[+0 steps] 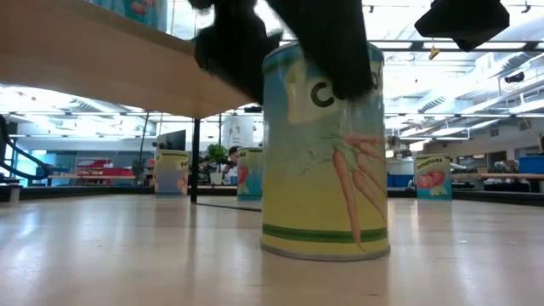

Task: Pick and place cans onto a shelf
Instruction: Put the canned carrots on the shelf

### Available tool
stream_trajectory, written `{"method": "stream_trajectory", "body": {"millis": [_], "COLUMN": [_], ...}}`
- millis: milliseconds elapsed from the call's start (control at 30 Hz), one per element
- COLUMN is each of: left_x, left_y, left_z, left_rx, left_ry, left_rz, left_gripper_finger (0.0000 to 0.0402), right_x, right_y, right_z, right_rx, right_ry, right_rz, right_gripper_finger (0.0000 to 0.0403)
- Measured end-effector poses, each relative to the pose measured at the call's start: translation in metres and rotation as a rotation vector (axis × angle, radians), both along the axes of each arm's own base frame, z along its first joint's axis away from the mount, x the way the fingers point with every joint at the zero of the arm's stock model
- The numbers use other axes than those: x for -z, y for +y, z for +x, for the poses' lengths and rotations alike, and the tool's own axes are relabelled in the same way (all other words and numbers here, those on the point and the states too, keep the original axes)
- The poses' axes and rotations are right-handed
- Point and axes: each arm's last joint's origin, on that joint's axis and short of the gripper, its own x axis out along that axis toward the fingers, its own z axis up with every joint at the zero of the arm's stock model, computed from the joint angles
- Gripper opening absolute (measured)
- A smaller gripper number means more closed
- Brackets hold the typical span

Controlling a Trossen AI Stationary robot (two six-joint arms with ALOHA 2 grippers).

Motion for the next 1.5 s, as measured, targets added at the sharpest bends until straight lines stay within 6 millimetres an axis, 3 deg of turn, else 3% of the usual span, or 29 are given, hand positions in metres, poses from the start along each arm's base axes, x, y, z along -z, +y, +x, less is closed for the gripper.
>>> {"method": "stream_trajectory", "body": {"millis": [133, 333, 533, 667, 800, 1000, 1100, 1367, 1500], "left_x": [0.012, 0.011, 0.004, -0.016, -0.061, -0.140, -0.166, -0.185, -0.186], "left_y": [0.001, 0.001, 0.001, 0.002, -0.002, -0.008, -0.009, -0.017, -0.023], "left_z": [0.004, 0.005, 0.002, -0.003, -0.015, -0.055, -0.084, -0.162, -0.181], "left_rx": [-0.004, -0.007, 0.026, 0.050, 0.106, 0.197, 0.183, -0.026, -0.045], "left_ry": [0.019, 0.005, 0.015, 0.005, -0.020, -0.027, 0.000, 0.129, 0.078], "left_rz": [-0.001, 0.009, 0.007, -0.025, -0.122, -0.222, -0.216, -0.156, -0.075], "left_gripper_finger": [0.0354, 0.0352, 0.0307, 0.0304, 0.0309, 0.0317, 0.0313, 0.0315, 0.0316], "right_x": [0.000, 0.000, 0.000, 0.000, 0.000, 0.000, 0.000, 0.000, -0.003], "right_y": [0.001, 0.001, 0.000, 0.000, 0.000, -0.003, -0.006, -0.011, -0.010], "right_z": [0.000, 0.000, 0.000, 0.000, 0.001, 0.003, 0.006, 0.010, 0.011], "right_rx": [-0.015, -0.018, -0.031, -0.031, -0.030, -0.028, -0.013, 0.006, -0.010], "right_ry": [0.004, 0.005, 0.001, 0.001, 0.001, -0.004, -0.008, -0.007, -0.038], "right_rz": [0.011, 0.009, -0.013, -0.015, -0.015, -0.032, -0.041, -0.036, -0.044], "right_gripper_finger": [0.0373, 0.0373, 0.0373, 0.0373, 0.0373, 0.0373, 0.0373, 0.0373, 0.0373]}}
